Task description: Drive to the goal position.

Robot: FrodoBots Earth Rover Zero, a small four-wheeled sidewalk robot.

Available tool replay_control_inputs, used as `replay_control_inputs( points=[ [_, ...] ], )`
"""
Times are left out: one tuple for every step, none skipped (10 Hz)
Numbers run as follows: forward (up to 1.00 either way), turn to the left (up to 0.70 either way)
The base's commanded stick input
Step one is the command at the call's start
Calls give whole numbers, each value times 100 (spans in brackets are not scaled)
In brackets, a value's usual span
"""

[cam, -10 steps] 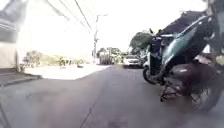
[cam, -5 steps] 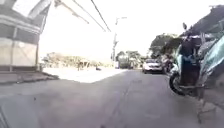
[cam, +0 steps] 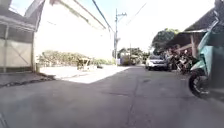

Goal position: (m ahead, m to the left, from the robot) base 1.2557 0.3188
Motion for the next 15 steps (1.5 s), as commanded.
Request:
replay_control_inputs(
  points=[
    [93,-1],
    [99,-1],
    [100,-1],
    [100,-1],
    [100,-1],
    [100,-13],
    [100,-30],
    [99,-41],
    [97,-40],
    [96,-39],
    [96,-39],
    [96,-39],
    [96,-39],
    [96,-39],
    [96,-39]
  ],
)
